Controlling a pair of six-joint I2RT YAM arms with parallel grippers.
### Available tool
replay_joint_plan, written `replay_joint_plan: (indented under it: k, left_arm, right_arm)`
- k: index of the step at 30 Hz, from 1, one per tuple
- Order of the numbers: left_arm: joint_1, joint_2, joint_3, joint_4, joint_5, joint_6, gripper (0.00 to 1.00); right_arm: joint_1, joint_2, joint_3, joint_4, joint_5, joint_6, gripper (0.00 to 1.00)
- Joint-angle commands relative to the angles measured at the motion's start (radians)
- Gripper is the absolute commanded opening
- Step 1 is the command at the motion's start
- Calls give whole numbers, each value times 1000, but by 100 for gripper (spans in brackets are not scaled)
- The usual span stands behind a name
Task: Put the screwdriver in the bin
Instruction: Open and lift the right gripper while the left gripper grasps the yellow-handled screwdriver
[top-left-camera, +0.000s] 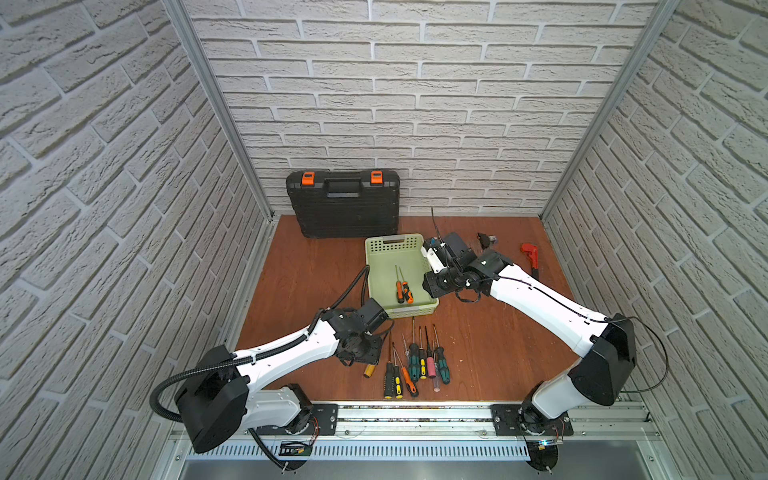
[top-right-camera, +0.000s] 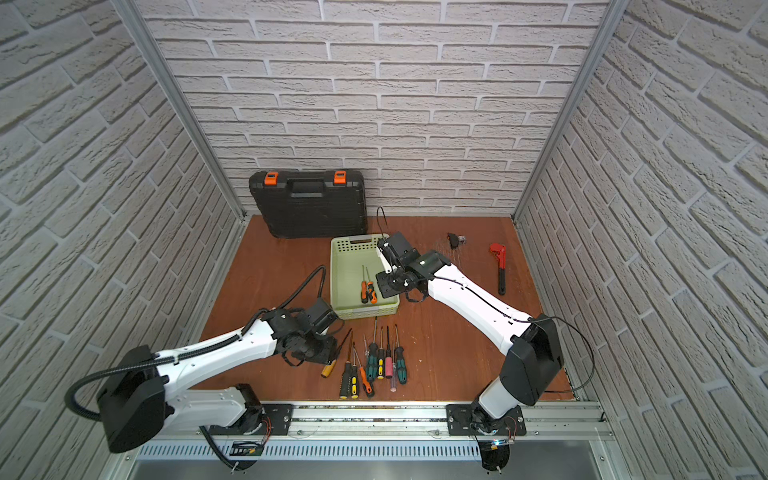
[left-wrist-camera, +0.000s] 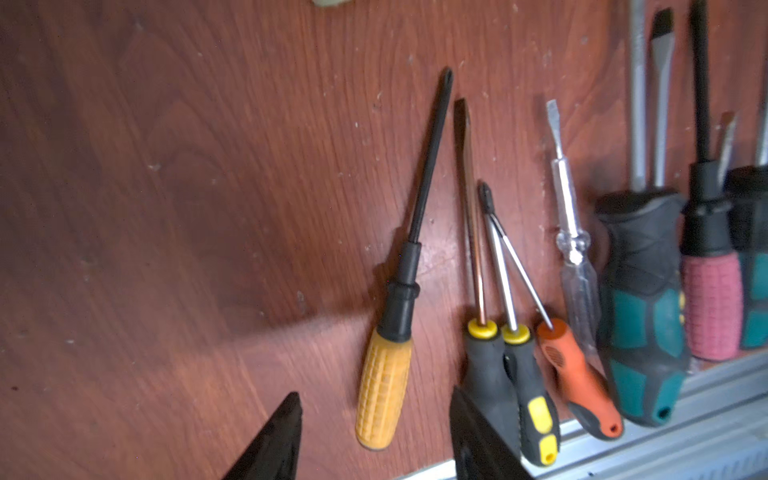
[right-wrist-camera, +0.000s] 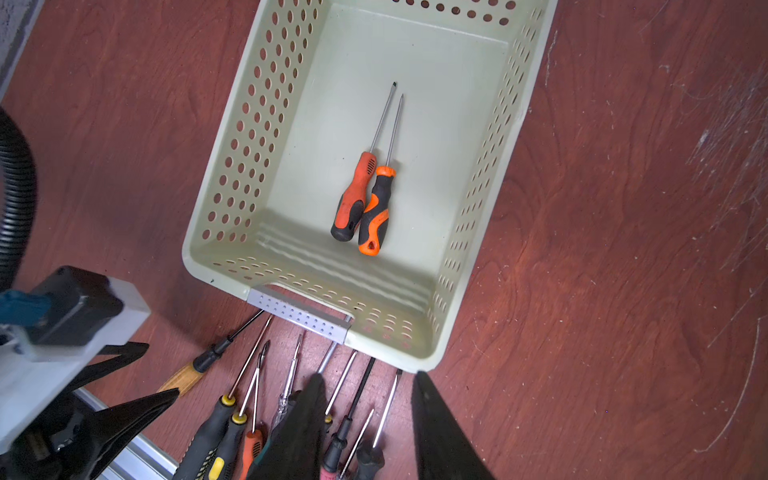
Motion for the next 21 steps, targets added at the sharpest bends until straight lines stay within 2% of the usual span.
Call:
replay_joint_plan:
  k: [1,10,17,21]
  left_arm:
    - [-10,69,-8,81,-39,28,57]
    - [-33,151,-55,154,-14,57,48]
    - [-66,169,-96,192,-14,17,44]
    - [-76,168,-99,183,-21,-6,31]
  right_arm:
    - [5,0,21,67,-33,3,37]
    - [5,-15,-1,68,-11,0,37]
    - [4,-27,-20,69,0,7,37]
    - [5,-27,-19,71,-3,7,37]
